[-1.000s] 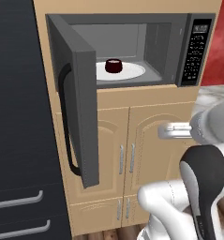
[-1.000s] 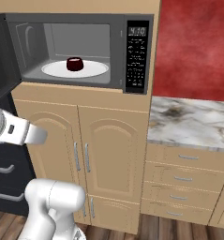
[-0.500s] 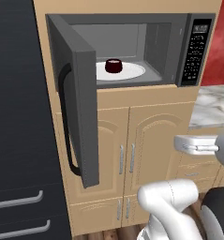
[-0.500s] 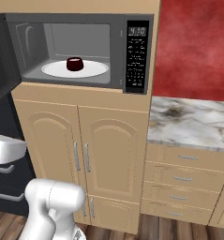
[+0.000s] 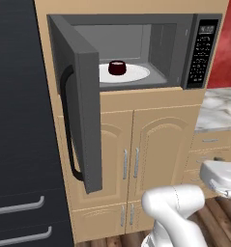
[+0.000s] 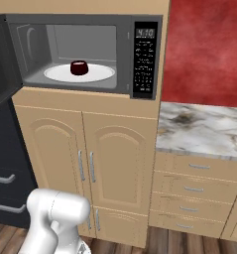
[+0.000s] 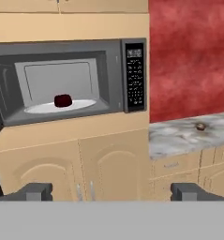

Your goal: Pick the mug from the counter and place it inside the microwave. Then close the microwave.

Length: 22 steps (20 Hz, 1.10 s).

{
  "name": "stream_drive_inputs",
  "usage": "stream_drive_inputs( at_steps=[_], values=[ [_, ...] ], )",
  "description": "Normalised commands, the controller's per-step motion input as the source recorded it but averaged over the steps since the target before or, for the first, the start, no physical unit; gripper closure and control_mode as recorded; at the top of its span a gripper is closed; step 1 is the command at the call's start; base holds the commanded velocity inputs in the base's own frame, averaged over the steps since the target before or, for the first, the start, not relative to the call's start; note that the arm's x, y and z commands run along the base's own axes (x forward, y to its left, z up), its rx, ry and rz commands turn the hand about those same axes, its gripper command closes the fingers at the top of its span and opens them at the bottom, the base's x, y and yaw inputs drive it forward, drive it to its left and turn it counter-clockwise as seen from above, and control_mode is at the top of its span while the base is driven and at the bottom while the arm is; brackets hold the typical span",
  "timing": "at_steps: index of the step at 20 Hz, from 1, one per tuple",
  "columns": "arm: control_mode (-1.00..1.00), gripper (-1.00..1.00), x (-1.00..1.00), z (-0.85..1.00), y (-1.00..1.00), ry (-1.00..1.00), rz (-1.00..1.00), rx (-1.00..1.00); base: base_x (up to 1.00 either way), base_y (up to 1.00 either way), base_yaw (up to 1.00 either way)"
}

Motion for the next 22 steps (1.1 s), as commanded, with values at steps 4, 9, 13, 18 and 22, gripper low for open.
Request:
stream_drive_inputs(
  at_steps=[4,9,13,18,22],
  values=[
    [-1.00,-1.00,-0.73,0.12,0.10,-0.18,-0.17,-0.09,0.00,0.00,0.00],
    [-1.00,-1.00,-0.65,0.23,0.10,-0.12,-0.15,-0.15,0.00,0.00,0.00],
    [-1.00,-1.00,-0.59,0.30,0.22,-0.04,-0.12,-0.18,0.00,0.00,0.00],
    [-1.00,-1.00,-0.22,0.06,0.56,-0.05,-0.06,-0.20,0.00,0.00,0.00],
    [-1.00,-1.00,-0.02,0.09,0.82,-0.07,-0.02,-0.20,0.00,0.00,0.00]
  ],
)
